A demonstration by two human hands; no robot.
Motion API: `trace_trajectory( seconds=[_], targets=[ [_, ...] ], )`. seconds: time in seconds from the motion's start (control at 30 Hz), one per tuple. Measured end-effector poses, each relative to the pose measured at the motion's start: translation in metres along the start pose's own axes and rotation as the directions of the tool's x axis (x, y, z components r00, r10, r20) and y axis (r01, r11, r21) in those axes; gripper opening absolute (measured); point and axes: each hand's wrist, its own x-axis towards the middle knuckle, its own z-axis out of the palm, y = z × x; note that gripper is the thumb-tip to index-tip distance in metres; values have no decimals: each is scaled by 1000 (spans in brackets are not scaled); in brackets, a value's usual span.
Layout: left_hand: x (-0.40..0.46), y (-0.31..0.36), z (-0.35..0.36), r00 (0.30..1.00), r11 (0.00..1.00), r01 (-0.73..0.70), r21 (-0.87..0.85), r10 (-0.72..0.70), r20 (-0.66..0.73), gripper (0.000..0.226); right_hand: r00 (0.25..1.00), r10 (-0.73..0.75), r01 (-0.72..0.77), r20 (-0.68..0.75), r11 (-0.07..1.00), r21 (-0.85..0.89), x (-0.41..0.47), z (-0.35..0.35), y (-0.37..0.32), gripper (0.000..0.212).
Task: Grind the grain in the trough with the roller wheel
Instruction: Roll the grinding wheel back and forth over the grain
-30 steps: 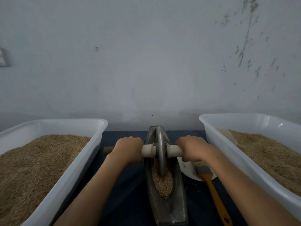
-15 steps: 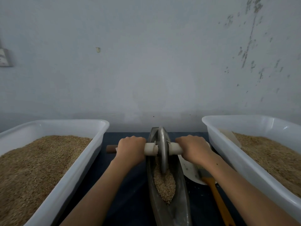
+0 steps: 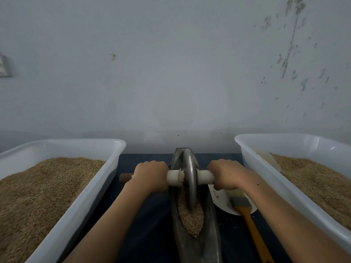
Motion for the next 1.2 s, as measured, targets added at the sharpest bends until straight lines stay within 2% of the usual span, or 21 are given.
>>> trace_trajectory(
  seconds=[0.1, 0.2, 0.3, 0.43, 0.53, 0.6, 0.77, 0.87, 0.93, 1.1, 1.2],
  targets=[
    [0, 3, 5, 981, 999, 36, 37, -29, -193, 25, 977, 17, -22, -214, 999, -24, 3, 7, -2, 18],
    [0, 2, 9, 973, 999, 41, 19, -36, -229, 23, 961, 6, -16, -275, 999, -32, 3, 9, -4, 17],
    [0, 0, 6, 989, 1000, 8, 19, -6, -150, 29, 981, -10, 3, -195, 999, -34, -1, 5, -4, 22],
    [0, -2, -4, 996, 999, -40, -33, 43, 78, 43, 997, -18, 16, 71, 1000, 23, -7, -5, 0, 41],
    [-1, -4, -5, 985, 997, -29, -76, 41, 166, 47, 993, -22, 19, 119, 1000, 23, -8, -6, 0, 44],
    [-1, -3, -3, 991, 998, -21, -61, 29, 127, 44, 997, -17, 16, 77, 1000, 8, -6, -4, -1, 40],
    [-1, 1, 4, 987, 1000, 12, 13, -10, -159, 27, 984, 29, -33, -177, 999, -22, 0, 4, -5, 23],
    [-1, 1, 7, 978, 1000, 20, -8, -21, -210, 23, 964, 37, -49, -264, 998, -40, 1, 7, -8, 20],
    [-1, 0, 6, 984, 1000, 12, -9, -14, -175, 25, 973, 22, -34, -231, 998, -49, 0, 5, -8, 23],
    [-2, -1, -3, 997, 999, -32, -24, 34, 67, 41, 998, -12, 12, 63, 1000, 13, -8, -5, -2, 38],
    [-3, -2, -6, 987, 998, -37, -54, 45, 156, 45, 987, -23, 19, 160, 999, 28, -9, -8, -1, 44]
  ],
)
